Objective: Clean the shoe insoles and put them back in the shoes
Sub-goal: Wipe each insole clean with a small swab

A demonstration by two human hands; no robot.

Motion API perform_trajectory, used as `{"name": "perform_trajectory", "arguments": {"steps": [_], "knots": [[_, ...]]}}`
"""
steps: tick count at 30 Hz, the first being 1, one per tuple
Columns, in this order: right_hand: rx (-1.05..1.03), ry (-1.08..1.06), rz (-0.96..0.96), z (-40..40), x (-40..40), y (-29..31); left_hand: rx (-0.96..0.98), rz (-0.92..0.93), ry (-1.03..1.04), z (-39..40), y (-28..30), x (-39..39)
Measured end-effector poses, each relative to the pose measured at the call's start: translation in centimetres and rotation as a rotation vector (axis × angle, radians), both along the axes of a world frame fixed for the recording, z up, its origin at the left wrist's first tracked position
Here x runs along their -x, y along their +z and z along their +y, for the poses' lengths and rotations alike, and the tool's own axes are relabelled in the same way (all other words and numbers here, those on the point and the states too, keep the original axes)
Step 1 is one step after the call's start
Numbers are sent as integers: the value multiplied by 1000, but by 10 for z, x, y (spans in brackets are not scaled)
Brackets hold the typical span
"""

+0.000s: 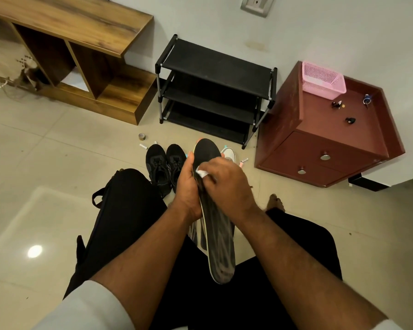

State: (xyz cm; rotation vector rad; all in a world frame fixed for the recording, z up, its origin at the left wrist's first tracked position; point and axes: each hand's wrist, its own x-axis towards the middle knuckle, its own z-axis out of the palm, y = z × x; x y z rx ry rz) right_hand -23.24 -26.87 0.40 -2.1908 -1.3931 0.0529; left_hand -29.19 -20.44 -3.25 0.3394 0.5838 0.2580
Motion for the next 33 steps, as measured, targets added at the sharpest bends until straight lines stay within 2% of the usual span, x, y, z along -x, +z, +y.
{"name": "perform_trajectory", "arguments": {"steps": [3, 6, 8, 10, 15, 18, 23, 28, 30, 33], "knots": [[53, 113, -199, -6, -7, 4, 19, 2, 8, 3, -3, 1], [238, 76, -321, -19, -33, 0, 44, -18, -12, 2, 0, -1], [298, -29, -250, -25, -41, -3, 39, -17, -5, 0, 1, -4], [202, -67, -146, -24, -37, -4, 44, -20, -11, -1, 2, -6], [-17, 47, 52, -9, 0, -1, 20, 5, 1, -2, 1, -2], [-18, 87, 22, -10, 1, -2, 13, 0, -14, 0, 0, -1], [36, -46, -43, -21, -22, -11, 47, -37, -62, -1, 2, -1], [-54, 107, 47, -7, 10, 2, 19, 22, -11, 2, -5, -2], [-16, 158, 43, -7, 8, 3, 8, 29, 2, 2, -6, -1], [27, 71, -17, -17, -11, -5, 37, -22, -16, 2, -4, -2]]}}
